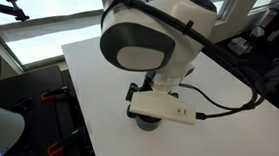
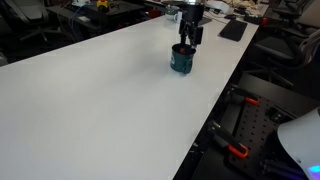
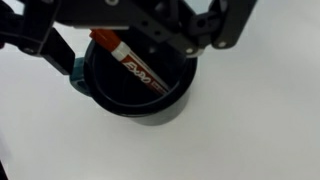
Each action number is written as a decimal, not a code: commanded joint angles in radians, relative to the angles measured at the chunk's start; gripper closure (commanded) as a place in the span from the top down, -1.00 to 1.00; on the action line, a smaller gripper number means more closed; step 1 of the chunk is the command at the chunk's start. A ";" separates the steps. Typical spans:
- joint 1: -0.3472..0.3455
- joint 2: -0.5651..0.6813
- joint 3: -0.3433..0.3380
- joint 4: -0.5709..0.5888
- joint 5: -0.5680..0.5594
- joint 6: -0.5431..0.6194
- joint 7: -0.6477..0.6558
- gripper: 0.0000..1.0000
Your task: Move the Sharpie to the table
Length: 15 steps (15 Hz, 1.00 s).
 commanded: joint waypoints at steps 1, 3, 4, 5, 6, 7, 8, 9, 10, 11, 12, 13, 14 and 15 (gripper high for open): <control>-0.003 0.036 0.012 0.041 -0.002 -0.017 -0.005 0.80; 0.000 0.054 0.018 0.052 -0.009 -0.020 0.001 0.67; 0.000 0.062 0.023 0.058 -0.008 -0.023 0.001 0.77; -0.001 0.069 0.028 0.062 -0.007 -0.025 0.001 0.92; -0.002 0.073 0.031 0.067 -0.006 -0.027 -0.001 0.94; -0.005 0.073 0.036 0.070 -0.001 -0.032 -0.005 0.98; -0.006 0.071 0.039 0.071 0.004 -0.035 -0.003 1.00; -0.007 0.070 0.043 0.072 0.007 -0.038 -0.001 1.00; -0.007 0.063 0.045 0.072 0.013 -0.049 0.005 1.00; -0.006 0.059 0.047 0.072 0.018 -0.055 0.015 1.00; -0.006 0.055 0.049 0.073 0.024 -0.063 0.019 1.00; -0.005 0.053 0.050 0.074 0.026 -0.067 0.023 1.00; -0.005 0.053 0.051 0.078 0.030 -0.078 0.032 1.00; -0.006 0.052 0.054 0.082 0.036 -0.090 0.036 1.00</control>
